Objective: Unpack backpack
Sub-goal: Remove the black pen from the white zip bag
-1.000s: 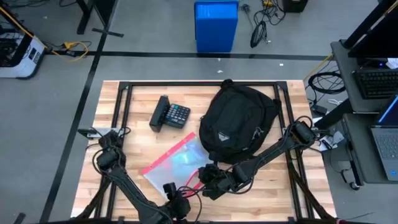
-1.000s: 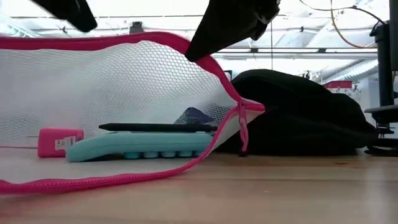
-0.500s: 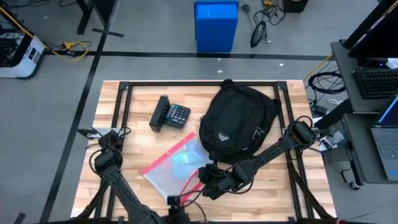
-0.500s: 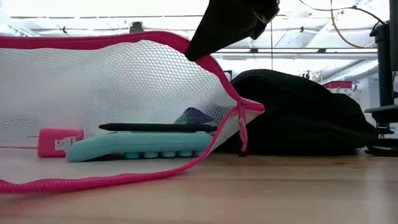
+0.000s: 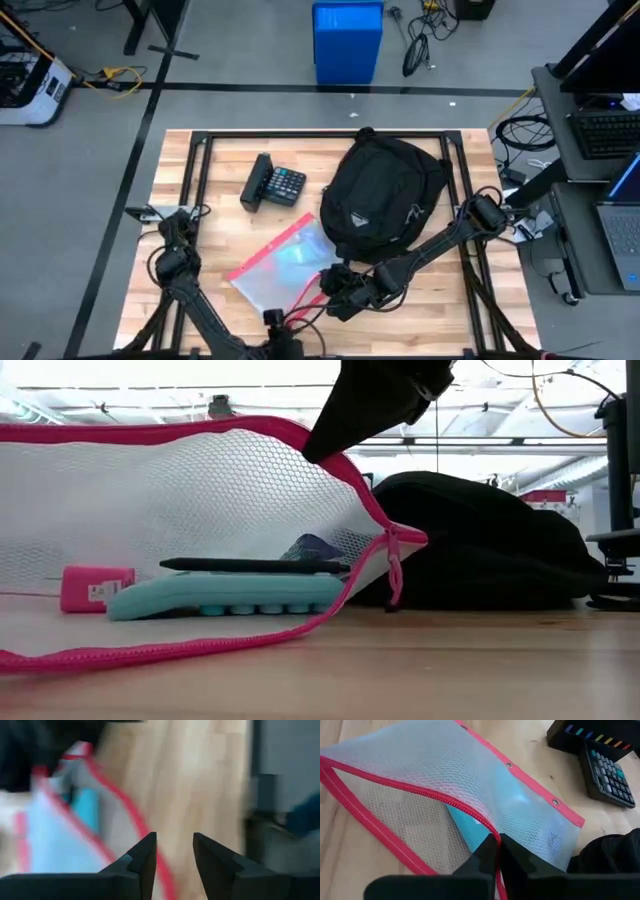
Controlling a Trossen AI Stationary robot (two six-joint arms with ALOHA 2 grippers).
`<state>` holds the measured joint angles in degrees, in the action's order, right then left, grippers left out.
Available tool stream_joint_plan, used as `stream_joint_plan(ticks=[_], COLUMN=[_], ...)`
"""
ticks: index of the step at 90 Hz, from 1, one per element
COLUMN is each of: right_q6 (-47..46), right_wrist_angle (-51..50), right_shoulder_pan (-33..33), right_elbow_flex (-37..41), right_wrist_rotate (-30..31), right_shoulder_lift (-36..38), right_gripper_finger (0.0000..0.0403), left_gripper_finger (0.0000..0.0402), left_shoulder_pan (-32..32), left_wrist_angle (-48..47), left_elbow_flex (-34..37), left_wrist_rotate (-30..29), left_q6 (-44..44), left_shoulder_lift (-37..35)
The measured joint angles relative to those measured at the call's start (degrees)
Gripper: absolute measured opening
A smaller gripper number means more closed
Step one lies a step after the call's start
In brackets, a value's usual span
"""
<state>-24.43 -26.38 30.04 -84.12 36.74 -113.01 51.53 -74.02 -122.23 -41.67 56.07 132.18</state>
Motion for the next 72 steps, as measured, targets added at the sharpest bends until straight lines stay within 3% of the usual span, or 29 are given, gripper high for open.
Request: stream_joint_plan(ticks=[17,30,49,62,72], right_q6=[0.0,0.0,0.0,0.0,0.2], right_wrist_angle=[-0.3,-0.3,-0.3,-0.3,-0.3], right_shoulder_pan=[-0.5,-0.6,-0.6,-0.6,-0.7], right_elbow_flex=[0.0,0.0,0.0,0.0,0.0], right_wrist_rotate=[-0.8,-1.0,-1.2,-1.3,-3.1], right_shoulder_lift=[0.0,0.0,0.0,0.0,0.0], right_gripper_finger=[0.0000,0.0000,0.0000,0.0000,0.0000], left_gripper_finger=[0.0148,0.0188,0.0243,0.0246,0.0224], left_shoulder_pan=[-0.2,-1.0,-1.9,-2.8,-3.4], left_wrist_angle=[-6.0,-6.7,-15.0,-16.0,-15.9], left_elbow_flex=[0.0,0.0,0.0,0.0,0.0], left_wrist_rotate=[-1.1,-0.3,-0.6,-0.8,1.2], left_q6=[5.0,4.6,8.6,8.2,6.6], left_shoulder_lift=[1.2,3.5,6.4,7.7,7.9])
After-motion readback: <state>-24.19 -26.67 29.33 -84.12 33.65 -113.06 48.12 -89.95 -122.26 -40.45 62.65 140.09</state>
